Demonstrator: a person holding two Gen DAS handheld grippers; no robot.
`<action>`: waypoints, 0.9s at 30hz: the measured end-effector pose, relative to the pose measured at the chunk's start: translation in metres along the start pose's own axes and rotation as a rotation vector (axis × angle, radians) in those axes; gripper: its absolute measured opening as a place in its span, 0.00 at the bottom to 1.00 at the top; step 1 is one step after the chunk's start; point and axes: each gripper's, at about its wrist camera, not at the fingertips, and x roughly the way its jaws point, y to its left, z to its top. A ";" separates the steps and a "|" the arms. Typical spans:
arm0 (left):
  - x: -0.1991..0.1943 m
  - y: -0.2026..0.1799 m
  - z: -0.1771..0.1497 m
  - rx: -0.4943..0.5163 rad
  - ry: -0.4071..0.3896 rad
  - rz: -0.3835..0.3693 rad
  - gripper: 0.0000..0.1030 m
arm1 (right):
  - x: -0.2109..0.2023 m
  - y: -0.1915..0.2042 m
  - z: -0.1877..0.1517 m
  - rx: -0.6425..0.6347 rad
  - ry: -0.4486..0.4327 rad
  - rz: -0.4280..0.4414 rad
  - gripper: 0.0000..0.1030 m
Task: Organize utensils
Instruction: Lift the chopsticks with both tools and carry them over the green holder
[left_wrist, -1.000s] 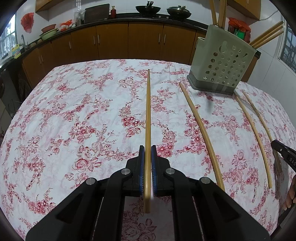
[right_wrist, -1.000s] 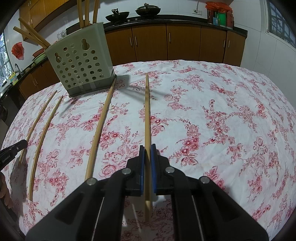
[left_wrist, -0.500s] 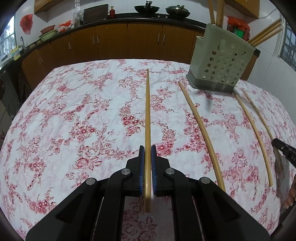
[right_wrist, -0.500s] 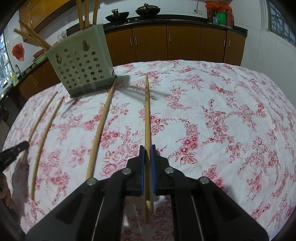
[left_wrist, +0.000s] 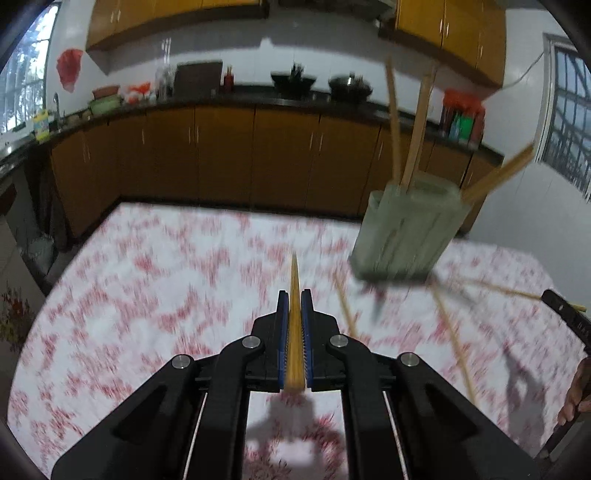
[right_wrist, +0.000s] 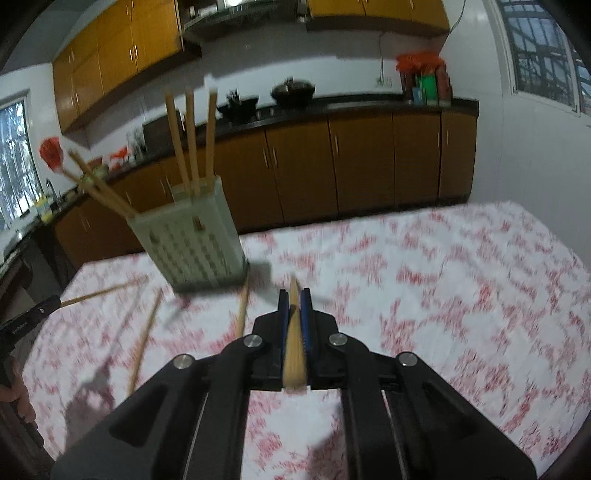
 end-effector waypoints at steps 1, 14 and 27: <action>-0.006 -0.001 0.007 -0.002 -0.026 -0.004 0.07 | -0.004 0.000 0.004 0.003 -0.021 0.003 0.08; -0.024 -0.009 0.039 0.023 -0.132 -0.020 0.07 | -0.021 0.006 0.029 0.004 -0.111 0.023 0.08; -0.078 -0.056 0.097 0.057 -0.348 -0.155 0.07 | -0.079 0.046 0.106 -0.004 -0.319 0.243 0.08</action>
